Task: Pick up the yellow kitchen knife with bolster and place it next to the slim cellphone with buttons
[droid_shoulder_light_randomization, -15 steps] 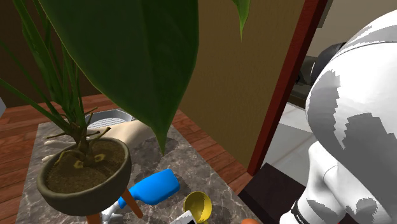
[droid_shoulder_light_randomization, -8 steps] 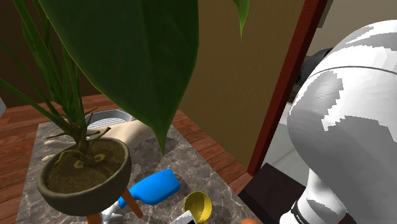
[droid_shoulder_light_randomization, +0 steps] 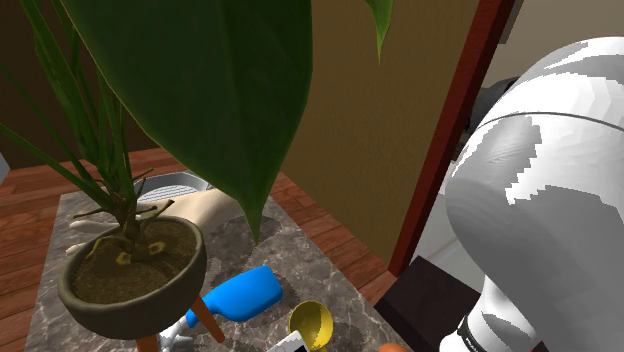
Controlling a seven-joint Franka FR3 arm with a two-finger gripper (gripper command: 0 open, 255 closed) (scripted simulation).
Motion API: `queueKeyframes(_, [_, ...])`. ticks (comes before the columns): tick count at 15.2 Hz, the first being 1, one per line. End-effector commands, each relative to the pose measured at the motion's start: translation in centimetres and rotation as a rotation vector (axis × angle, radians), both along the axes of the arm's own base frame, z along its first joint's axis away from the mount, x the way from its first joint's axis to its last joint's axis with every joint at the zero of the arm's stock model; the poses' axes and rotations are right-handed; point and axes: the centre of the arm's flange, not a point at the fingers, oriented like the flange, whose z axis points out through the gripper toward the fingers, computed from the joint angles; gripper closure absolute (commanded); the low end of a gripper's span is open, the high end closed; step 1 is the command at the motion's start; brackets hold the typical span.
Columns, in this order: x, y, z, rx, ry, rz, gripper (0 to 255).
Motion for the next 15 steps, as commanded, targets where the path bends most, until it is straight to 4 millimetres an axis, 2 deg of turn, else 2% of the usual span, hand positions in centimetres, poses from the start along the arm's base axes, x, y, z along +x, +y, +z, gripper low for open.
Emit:
queueKeyframes(1, [0.0,0.0,0.0,0.000,0.000,0.000,0])
queueKeyframes(6, [0.0,0.0,0.0,0.000,0.000,0.000,0])
queueKeyframes(10, [-0.5,0.2,5.0,0.000,0.000,0.000,0])
queueKeyframes(15, [-0.5,0.2,5.0,0.000,0.000,0.000,0])
